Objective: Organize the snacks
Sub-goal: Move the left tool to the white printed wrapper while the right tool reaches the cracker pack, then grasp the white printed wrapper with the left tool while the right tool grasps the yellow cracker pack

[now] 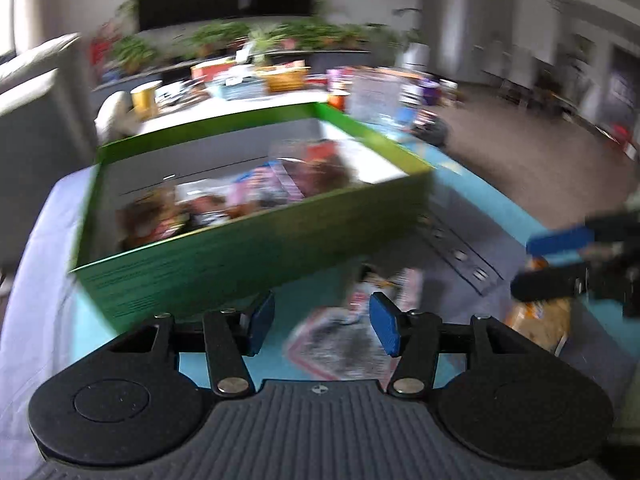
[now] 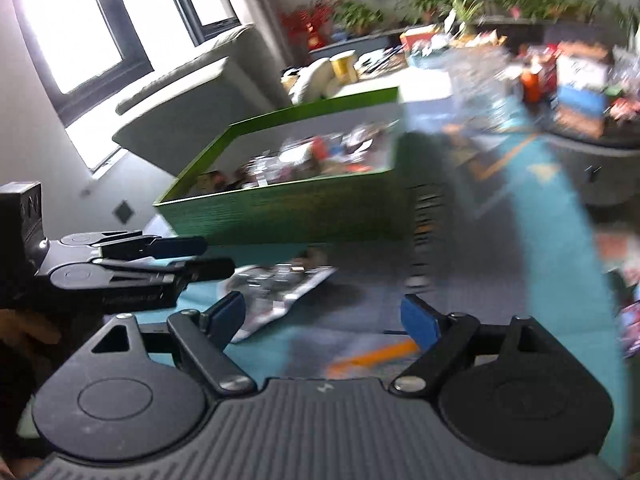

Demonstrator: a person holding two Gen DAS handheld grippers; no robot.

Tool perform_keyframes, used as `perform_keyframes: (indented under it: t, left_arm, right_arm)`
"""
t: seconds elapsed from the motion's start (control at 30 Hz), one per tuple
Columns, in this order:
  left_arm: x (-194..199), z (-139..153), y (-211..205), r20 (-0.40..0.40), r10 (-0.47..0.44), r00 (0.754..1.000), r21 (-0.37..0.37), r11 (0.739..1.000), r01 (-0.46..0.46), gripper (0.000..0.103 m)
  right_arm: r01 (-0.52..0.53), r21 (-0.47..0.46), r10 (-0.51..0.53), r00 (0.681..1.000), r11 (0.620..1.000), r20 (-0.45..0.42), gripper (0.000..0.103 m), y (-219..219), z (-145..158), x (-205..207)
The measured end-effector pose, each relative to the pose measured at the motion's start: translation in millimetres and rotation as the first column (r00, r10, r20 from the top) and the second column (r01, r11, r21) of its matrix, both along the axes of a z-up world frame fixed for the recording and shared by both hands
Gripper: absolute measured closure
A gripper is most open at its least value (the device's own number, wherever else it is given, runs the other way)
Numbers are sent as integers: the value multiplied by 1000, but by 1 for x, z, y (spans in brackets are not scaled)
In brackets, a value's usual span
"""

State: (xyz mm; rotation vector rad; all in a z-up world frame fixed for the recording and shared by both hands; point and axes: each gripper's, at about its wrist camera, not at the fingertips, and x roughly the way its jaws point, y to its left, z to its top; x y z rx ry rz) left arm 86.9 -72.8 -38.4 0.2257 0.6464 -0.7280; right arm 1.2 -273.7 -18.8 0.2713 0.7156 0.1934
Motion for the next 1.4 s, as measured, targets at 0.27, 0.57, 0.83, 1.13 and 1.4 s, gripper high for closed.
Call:
perform_keyframes:
  t: [0.27, 0.57, 0.83, 1.13, 1.4]
  left_arm:
    - [-1, -4, -18, 37, -87, 996, 27, 996, 86, 53]
    - [2, -10, -30, 29, -162, 986, 90, 983, 158, 53]
    - [-2, -12, -28, 13, -140, 990, 82, 987, 138, 50]
    - [-13, -15, -25, 27, -129, 991, 75, 989, 127, 48]
    - [-10, -23, -12, -25, -53, 998, 84, 995, 55, 43]
  right_arm:
    - [-55, -200, 54, 998, 978, -10, 6, 5, -22, -9]
    - [-5, -264, 6, 1000, 964, 4, 6, 0, -19, -34]
    - [-6, -227, -13, 996, 974, -83, 6, -4, -36, -28]
    - [-39, -130, 37, 999, 991, -14, 6, 16, -36, 4]
    - [34, -64, -32, 999, 997, 28, 6, 14, -31, 11]
